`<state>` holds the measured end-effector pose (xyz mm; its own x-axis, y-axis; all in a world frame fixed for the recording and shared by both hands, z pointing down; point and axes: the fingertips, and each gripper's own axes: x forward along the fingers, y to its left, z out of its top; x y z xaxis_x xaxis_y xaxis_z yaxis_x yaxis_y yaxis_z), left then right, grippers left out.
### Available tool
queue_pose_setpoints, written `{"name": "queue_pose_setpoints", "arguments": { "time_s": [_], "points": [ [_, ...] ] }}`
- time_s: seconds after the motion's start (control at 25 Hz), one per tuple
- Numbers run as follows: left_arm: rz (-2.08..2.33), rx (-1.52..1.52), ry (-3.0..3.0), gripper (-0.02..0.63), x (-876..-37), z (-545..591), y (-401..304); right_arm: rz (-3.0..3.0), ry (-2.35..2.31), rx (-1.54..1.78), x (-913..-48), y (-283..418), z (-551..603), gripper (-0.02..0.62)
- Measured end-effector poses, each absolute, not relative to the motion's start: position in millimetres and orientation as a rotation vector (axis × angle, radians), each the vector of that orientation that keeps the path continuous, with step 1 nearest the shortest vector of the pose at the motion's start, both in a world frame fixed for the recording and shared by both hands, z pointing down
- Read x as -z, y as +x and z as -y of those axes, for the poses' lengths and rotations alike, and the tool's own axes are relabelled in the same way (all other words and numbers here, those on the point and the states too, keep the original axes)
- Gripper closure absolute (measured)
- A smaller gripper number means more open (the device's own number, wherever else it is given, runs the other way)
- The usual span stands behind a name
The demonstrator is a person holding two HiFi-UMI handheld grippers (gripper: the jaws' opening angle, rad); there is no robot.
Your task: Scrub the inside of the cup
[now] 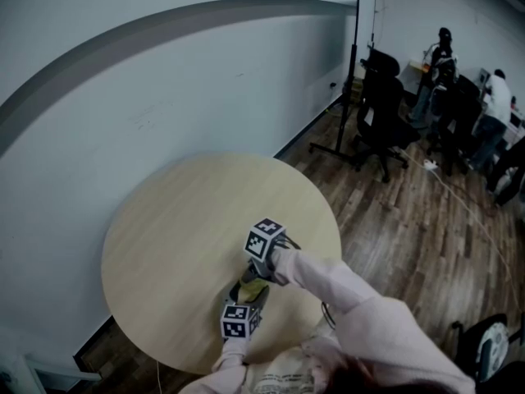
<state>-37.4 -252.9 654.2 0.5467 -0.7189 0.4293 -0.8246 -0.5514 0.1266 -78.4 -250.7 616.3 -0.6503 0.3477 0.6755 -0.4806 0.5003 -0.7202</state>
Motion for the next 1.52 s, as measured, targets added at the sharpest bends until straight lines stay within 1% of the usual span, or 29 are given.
{"name": "queue_pose_setpoints", "arguments": {
  "time_s": [0.2,0.32,1.08,1.2,1.32,1.44,1.52],
  "points": [
    [1.293,-0.455,2.481,0.251,-649,253,-38,1.91,0.116,-1.243,-617,-77,250,0.566],
    [1.297,-0.422,2.478,0.219,-648,252,-40,1.91,0.117,-1.238,-617,-77,249,0.568],
    [1.381,-0.336,2.457,0.222,-625,226,-63,2.011,0.092,-1.179,-610,-72,240,0.568],
    [1.398,-0.326,2.453,0.234,-619,221,-66,2.049,0.097,-1.182,-603,-73,240,0.568],
    [1.418,-0.326,2.453,0.276,-612,218,-71,2.099,0.107,-1.148,-595,-70,241,0.568],
    [1.442,-0.318,2.447,0.332,-604,216,-75,2.188,0.109,-1.098,-587,-68,241,0.568],
    [1.453,-0.318,2.449,0.345,-598,215,-75,2.27,0.12,-1.068,-580,-66,240,0.566]
  ]
}}
